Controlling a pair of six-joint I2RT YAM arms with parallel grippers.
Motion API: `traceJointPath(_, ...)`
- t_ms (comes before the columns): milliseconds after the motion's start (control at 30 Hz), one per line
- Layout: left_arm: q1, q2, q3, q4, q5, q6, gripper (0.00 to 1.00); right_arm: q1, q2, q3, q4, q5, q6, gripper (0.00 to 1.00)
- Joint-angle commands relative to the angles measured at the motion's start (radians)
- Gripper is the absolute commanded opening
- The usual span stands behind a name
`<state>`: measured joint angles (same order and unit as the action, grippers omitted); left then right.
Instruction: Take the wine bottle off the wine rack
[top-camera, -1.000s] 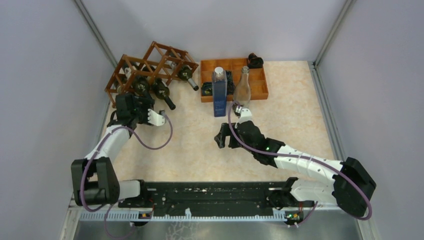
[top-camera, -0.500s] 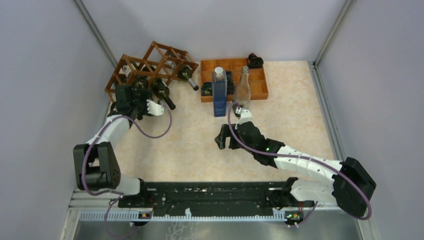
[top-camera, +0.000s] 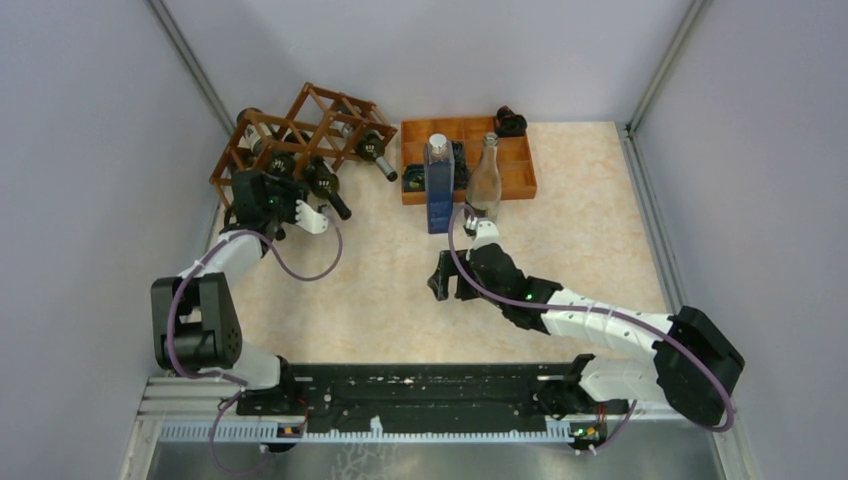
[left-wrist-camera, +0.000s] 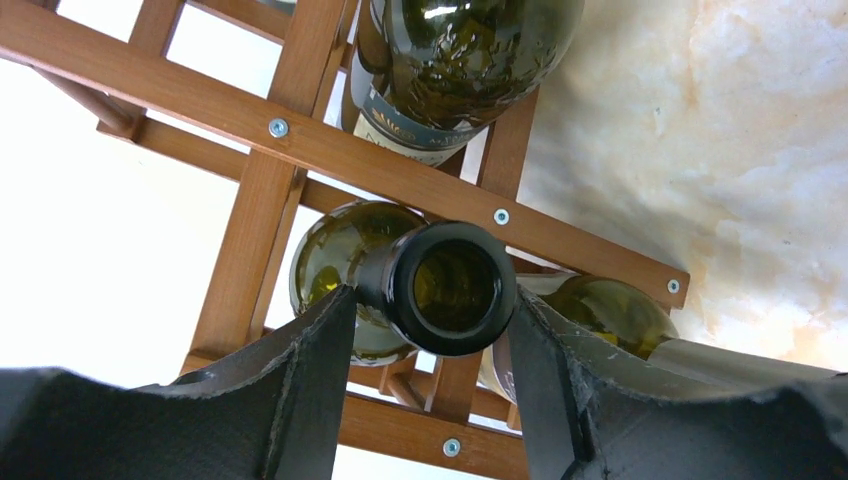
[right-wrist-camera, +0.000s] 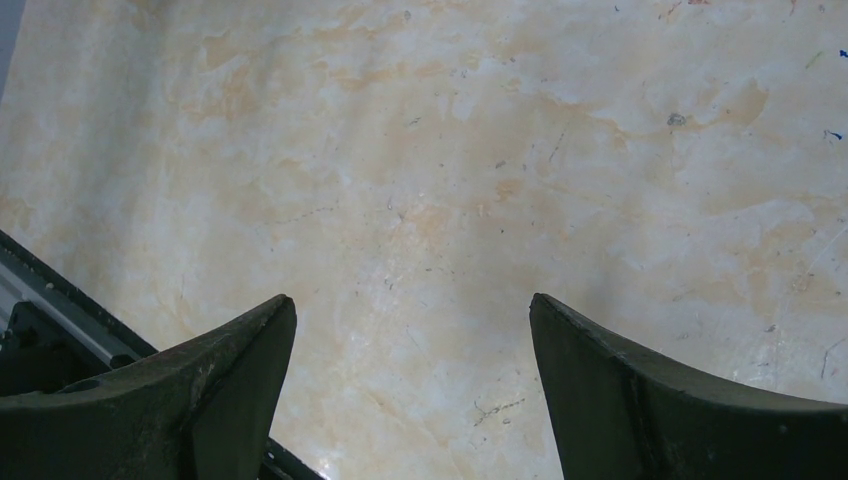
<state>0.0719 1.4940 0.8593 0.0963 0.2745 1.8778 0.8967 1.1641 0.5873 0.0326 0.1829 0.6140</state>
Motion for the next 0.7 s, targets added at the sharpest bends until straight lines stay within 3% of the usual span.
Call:
traceJointPath(0,-0.021,0.035,-0.038,-0.051,0.096,0.056,0.60,0.010,0.012,0.031,0.049,-0.007,0.003,0.86)
traceJointPath(167,-0.022,0.055,-0.032,-0.046,0.090,0.082,0.42,0.010,0.015,0.037,0.040,-0.005,0.001,0.86)
traceJointPath(367,-0.035,0.077,-0.032,-0.074,0.025,0.101,0.00,0.010,0.009,0.040,0.032,-0.003,-0.001,0.86)
traceJointPath(667,-0.035,0.024,-0.042,-0.137,0.000,0.036,0.00,0.010,0.008,0.032,0.042,-0.006,0.001,0.86)
